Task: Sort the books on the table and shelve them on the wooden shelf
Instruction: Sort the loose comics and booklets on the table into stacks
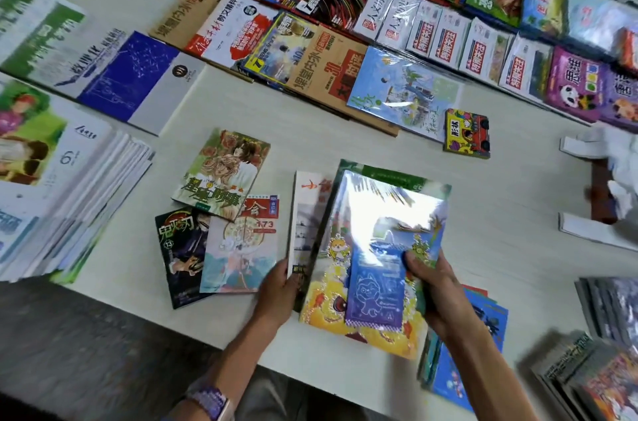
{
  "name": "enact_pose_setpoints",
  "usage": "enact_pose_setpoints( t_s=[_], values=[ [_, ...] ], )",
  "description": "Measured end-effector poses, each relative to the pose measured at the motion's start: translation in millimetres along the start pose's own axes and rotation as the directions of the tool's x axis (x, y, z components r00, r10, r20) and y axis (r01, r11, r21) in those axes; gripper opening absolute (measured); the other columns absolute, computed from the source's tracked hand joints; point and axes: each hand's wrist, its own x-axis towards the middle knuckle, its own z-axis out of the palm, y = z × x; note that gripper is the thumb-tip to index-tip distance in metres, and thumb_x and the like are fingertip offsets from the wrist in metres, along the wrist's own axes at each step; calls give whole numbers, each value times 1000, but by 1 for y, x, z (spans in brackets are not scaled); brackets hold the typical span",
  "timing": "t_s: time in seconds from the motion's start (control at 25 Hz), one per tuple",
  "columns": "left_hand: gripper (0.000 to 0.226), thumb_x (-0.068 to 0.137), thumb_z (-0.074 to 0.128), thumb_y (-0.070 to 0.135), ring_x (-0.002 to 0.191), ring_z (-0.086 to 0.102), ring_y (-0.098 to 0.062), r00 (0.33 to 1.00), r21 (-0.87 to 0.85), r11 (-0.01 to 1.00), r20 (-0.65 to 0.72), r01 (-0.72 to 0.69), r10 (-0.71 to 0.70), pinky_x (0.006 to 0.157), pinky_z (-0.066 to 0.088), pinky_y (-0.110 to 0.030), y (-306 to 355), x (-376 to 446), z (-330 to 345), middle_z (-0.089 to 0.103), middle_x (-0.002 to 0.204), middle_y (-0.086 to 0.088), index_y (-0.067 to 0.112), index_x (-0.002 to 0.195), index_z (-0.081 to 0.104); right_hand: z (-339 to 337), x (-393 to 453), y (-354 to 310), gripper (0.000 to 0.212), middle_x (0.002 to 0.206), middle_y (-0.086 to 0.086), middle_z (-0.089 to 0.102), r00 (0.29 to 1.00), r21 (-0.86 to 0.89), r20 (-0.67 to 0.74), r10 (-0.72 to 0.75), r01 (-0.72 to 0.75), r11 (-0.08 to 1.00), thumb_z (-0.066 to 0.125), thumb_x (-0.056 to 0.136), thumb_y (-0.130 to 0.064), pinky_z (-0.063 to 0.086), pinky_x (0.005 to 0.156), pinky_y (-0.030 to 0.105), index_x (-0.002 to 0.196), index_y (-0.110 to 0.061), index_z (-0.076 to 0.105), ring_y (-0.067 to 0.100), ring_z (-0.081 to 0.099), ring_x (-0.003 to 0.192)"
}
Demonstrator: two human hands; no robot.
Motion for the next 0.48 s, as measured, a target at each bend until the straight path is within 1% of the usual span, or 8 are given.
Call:
enact_pose_setpoints(
  t_s=[0.04, 0.12, 0.2, 0.28, 0.32, 0.4, 0.44, 0.48],
  values=[
    [20, 98, 48, 8, 102, 65, -30, 999, -36, 999, 8, 41, -41, 92, 52, -47, -3, -5, -2, 72, 109, -15, 5, 105, 67, 6, 12, 2, 66, 134, 17, 66, 1000, -20, 8, 8, -8, 1000, 80, 81, -23, 54, 96, 53, 140, -16, 53, 39, 65, 119],
    [25, 97, 46, 6, 86, 61, -26, 993, -38, 993, -6, 115, -115, 77, 47, -40, -2, -14, -11, 69, 87, -17, 3, 80, 63, 15, 35, 11, 49, 130, 18, 68, 999, -63, -2, 37, -37, 997, 68, 92, -11, 53, 97, 56, 138, -14, 53, 41, 67, 115],
    [29, 96, 47, 11, 76, 57, -25, 995, 68, 993, -8, 98, -97, 69, 45, -41, 3, -24, -24, 63, 77, -24, 2, 71, 58, 18, 51, 24, 38, 122, 22, 71, 995, -66, -61, 81, -85, 994, 61, 96, -5, 57, 89, 53, 133, -8, 55, 40, 71, 104],
    [30, 94, 52, 19, 68, 64, -30, 998, 189, 981, -44, 43, -36, 64, 50, -38, 12, -36, -38, 68, 69, -16, 2, 72, 63, 17, 56, 37, 29, 117, 23, 72, 986, -106, -142, 87, -102, 989, 63, 96, -9, 61, 79, 47, 125, -6, 58, 36, 75, 95],
    [28, 93, 54, 20, 64, 67, -29, 998, 132, 990, -58, 43, -35, 61, 53, -36, 19, -41, -46, 71, 66, -12, 4, 74, 67, 17, 57, 43, 30, 115, 22, 73, 983, -144, -166, 81, -106, 984, 65, 96, -14, 62, 78, 47, 124, -6, 57, 36, 75, 94],
    [20, 90, 61, 19, 50, 64, -23, 998, -125, 991, -43, 45, -51, 48, 50, -31, 33, -43, -66, 70, 59, -8, 12, 76, 73, 22, 56, 48, 34, 108, 14, 77, 973, -237, -219, 78, -131, 963, 68, 96, -23, 62, 75, 44, 123, -8, 54, 32, 76, 91],
    [17, 88, 65, 23, 45, 59, -18, 997, -199, 980, -71, 10, -24, 43, 46, -27, 38, -37, -78, 67, 54, -4, 17, 75, 74, 28, 55, 48, 32, 99, 8, 78, 968, -305, -243, 55, -131, 943, 68, 96, -25, 62, 68, 36, 119, -7, 54, 26, 77, 84],
    [14, 86, 68, 28, 43, 55, -14, 992, -217, 975, -127, -51, 24, 40, 43, -25, 45, -29, -90, 63, 52, 0, 21, 75, 74, 36, 53, 47, 29, 88, 1, 77, 968, -395, -251, 3, -105, 913, 67, 97, -25, 59, 61, 28, 114, -5, 55, 20, 76, 75]
  ],
)
